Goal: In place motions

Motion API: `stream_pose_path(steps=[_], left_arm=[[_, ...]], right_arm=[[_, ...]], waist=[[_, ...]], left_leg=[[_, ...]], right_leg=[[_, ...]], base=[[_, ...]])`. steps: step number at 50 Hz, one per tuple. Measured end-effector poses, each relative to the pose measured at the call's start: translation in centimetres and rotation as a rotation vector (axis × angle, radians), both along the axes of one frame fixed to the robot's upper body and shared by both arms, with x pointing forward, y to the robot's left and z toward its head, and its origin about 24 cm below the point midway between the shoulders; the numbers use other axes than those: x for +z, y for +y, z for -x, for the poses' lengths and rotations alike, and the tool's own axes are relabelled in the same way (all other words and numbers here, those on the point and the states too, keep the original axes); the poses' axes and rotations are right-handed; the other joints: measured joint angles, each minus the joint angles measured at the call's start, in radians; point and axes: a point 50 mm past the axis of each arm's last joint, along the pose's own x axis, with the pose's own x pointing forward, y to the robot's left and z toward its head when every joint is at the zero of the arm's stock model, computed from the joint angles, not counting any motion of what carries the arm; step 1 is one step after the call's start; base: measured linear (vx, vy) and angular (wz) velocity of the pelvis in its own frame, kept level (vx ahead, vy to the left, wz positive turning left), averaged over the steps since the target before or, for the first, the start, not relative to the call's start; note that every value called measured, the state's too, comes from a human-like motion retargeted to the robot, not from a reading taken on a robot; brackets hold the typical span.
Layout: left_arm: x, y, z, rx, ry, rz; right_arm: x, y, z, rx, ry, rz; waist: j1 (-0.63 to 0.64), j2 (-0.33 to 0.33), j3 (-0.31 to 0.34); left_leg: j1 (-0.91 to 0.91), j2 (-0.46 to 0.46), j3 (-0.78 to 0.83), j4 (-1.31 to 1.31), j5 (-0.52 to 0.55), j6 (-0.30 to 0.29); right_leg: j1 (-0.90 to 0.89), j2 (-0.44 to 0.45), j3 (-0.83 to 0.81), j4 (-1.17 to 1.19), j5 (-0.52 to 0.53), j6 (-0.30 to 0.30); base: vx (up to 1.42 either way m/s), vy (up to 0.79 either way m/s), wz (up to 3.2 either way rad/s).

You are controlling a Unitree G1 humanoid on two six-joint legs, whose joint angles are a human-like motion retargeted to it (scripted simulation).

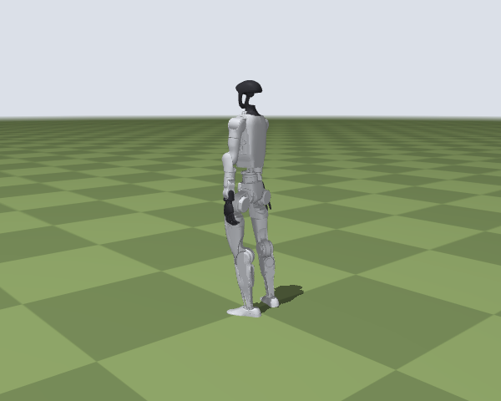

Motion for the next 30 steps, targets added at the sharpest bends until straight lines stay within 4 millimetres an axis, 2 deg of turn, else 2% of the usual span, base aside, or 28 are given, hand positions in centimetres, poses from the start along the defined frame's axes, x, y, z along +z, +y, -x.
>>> stream_pose_path(steps=[2, 4, 5, 7, 9, 11, 13, 15, 17, 19, 21, 24, 25, 27, 30], left_arm=[[0.8, 1.5, 7.4, 0.097, 0.278, -0.099], [2.6, 2.0, 14.3, 0.201, 0.489, -0.144], [3.7, 2.2, 17.5, 0.25, 0.565, -0.15], [5.8, 1.7, 22.5, 0.321, 0.644, -0.15], [7.7, 0.7, 26.2, 0.383, 0.692, -0.166], [9.4, -0.5, 28.8, 0.455, 0.744, -0.205], [10.8, -1.4, 30.5, 0.544, 0.8, -0.252], [11.1, -1.5, 30.8, 0.642, 0.827, -0.275], [9.8, -1.2, 29.2, 0.688, 0.762, -0.255], [7.4, -0.4, 26.0, 0.666, 0.643, -0.23], [4.8, 0.8, 21.3, 0.58, 0.5, -0.206], [1.4, 1.6, 11.6, 0.403, 0.256, -0.142], [0.6, 1.2, 7.9, 0.344, 0.171, -0.105], [-0.1, -0.5, 0.3, 0.241, -0.015, 0.025], [1.3, -4.5, -10.1, 0.101, -0.297, 0.271]], right_arm=[[0.6, 2.0, -7.5, 0.163, -0.22, -0.084], [2.6, 4.6, -14.0, 0.305, -0.437, -0.185], [3.9, 6.1, -16.9, 0.374, -0.539, -0.244], [6.8, 8.9, -21.1, 0.489, -0.695, -0.382], [9.5, 11.2, -23.8, 0.59, -0.797, -0.519], [11.7, 12.9, -25.1, 0.676, -0.869, -0.638], [12.8, 14.1, -25.3, 0.734, -0.933, -0.709], [12.4, 14.3, -24.5, 0.732, -0.973, -0.723], [10.2, 13.3, -22.6, 0.662, -0.918, -0.692], [6.9, 11.5, -19.2, 0.559, -0.782, -0.646], [3.2, 8.9, -14.2, 0.425, -0.581, -0.582], [-0.5, 4.3, -4.2, 0.169, -0.221, -0.415], [-0.8, 2.9, -0.4, 0.08, -0.088, -0.342], [-0.2, 0.3, 7.0, -0.105, 0.178, -0.176], [2.5, -1.2, 16.6, -0.341, 0.47, 0.039]], waist=[[-0.007, 0.004, 0.014], [-0.022, 0.006, 0.018], [-0.03, 0.007, 0.017], [-0.035, 0.011, 0.013], [-0.034, 0.017, 0.011], [-0.039, 0.019, 0.013], [-0.05, 0.016, 0.018], [-0.06, 0.008, 0.025], [-0.066, 0.002, 0.025], [-0.062, -0.002, 0.023], [-0.049, -0.007, 0.019], [-0.034, -0.021, 0.02], [-0.03, -0.027, 0.024], [-0.026, -0.037, 0.037], [-0.022, -0.048, 0.051]], left_leg=[[0.013, 0.004, 0.01, -0.004, -0.003, -0.003], [0.02, 0.01, 0.019, -0.008, -0.007, -0.006], [0.021, 0.013, 0.025, -0.01, -0.009, -0.007], [0.022, 0.02, 0.04, -0.013, -0.014, -0.01], [0.022, 0.028, 0.054, -0.016, -0.018, -0.013], [0.022, 0.033, 0.061, -0.017, -0.02, -0.014], [0.022, 0.035, 0.059, -0.016, -0.02, -0.015], [0.024, 0.034, 0.051, -0.015, -0.018, -0.016], [0.022, 0.031, 0.043, -0.013, -0.015, -0.015], [0.019, 0.026, 0.035, -0.012, -0.011, -0.014], [0.013, 0.021, 0.024, -0.011, -0.006, -0.012], [0.006, 0.009, -0.003, -0.007, 0.005, -0.009], [0.005, 0.004, -0.013, -0.006, 0.009, -0.007], [-0.002, -0.003, -0.034, -0.001, 0.017, -0.006], [-0.016, -0.008, -0.053, 0.006, 0.026, -0.006]], right_leg=[[-0.001, 0.005, 0.014, 0.004, -0.003, -0.001], [-0.006, 0.01, 0.027, 0.005, -0.005, -0.002], [-0.011, 0.013, 0.035, 0.006, -0.006, -0.002], [-0.025, 0.019, 0.056, 0.01, -0.008, -0.002], [-0.039, 0.024, 0.074, 0.014, -0.01, -0.001], [-0.044, 0.029, 0.082, 0.015, -0.011, 0.0], [-0.042, 0.031, 0.079, 0.014, -0.012, 0.001], [-0.033, 0.031, 0.071, 0.012, -0.013, 0.003], [-0.026, 0.029, 0.058, 0.009, -0.013, 0.003], [-0.019, 0.026, 0.043, 0.006, -0.011, 0.002], [-0.01, 0.023, 0.025, 0.001, -0.01, 0.002], [0.014, 0.017, -0.013, -0.009, -0.007, 0.003], [0.024, 0.015, -0.027, -0.012, -0.005, 0.005], [0.041, 0.01, -0.054, -0.017, -0.003, 0.008], [0.053, 0.002, -0.084, -0.022, 0.003, 0.007]], base=[[0.03, -0.03, -0.2], [0.05, -0.06, -0.24], [0.06, -0.05, -0.32], [0.05, -0.02, -0.41], [0.02, 0.01, -0.4], [0.0, 0.0, -0.12], [0.0, -0.03, 0.08], [0.0, -0.05, 0.26], [0.0, -0.01, 0.3], [0.01, 0.04, 0.26], [0.01, 0.03, 0.32], [-0.03, 0.02, 0.57], [-0.05, -0.01, 0.68], [-0.05, 0.0, 0.63], [-0.03, -0.02, 0.34]])
